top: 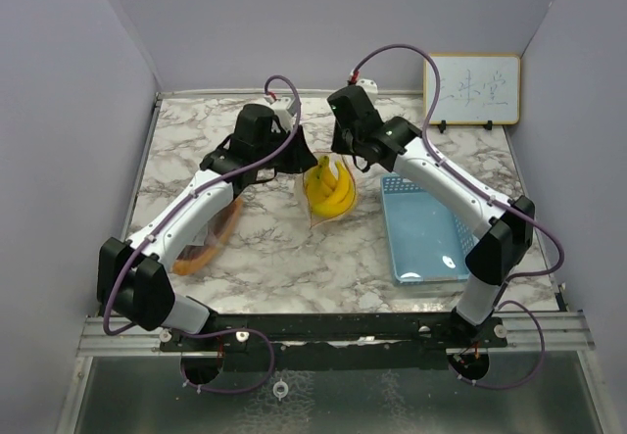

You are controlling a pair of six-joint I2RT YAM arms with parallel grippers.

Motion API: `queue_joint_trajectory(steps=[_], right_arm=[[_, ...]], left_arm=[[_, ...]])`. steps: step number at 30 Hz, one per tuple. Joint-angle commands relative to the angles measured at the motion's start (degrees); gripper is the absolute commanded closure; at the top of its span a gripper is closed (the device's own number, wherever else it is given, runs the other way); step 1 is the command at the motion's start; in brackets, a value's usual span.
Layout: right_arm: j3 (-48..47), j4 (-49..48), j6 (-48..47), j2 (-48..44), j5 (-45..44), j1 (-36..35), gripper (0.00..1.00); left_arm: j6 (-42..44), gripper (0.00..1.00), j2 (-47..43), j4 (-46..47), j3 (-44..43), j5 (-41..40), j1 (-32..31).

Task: Place the food in the zip-top bag and seal the zipper
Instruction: Zip the zipper food storage bag.

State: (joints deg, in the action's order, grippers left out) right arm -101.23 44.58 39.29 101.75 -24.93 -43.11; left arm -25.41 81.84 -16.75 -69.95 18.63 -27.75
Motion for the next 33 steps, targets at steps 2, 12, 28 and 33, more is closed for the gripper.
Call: queue_joint_trajectory(steps=[2, 12, 28, 33], right_arm=[[-5.9, -5.2, -9.9, -3.8, 6.7, 1.3, 0.98], [-7.7, -7.1, -29.0, -10.3, 28.0, 2.8, 0.98], [-7.9, -0.2, -42.8, -12.5, 65.5, 2.9, 0.98], [-5.9, -0.8, -42.6, -14.0, 70.9, 2.9, 0.97]], left_arm=[[5.5, 0.42, -4.8, -2.8, -5.7, 1.7, 0.3], [26.9, 0.01, -21.9, -1.5, 0.0, -3.4, 0.5], [34.8, 0.06, -27.2, 18.1, 11.2, 23.6, 0.5], [32.6, 0.06, -26.7, 18.8, 11.8, 26.5, 0.6]])
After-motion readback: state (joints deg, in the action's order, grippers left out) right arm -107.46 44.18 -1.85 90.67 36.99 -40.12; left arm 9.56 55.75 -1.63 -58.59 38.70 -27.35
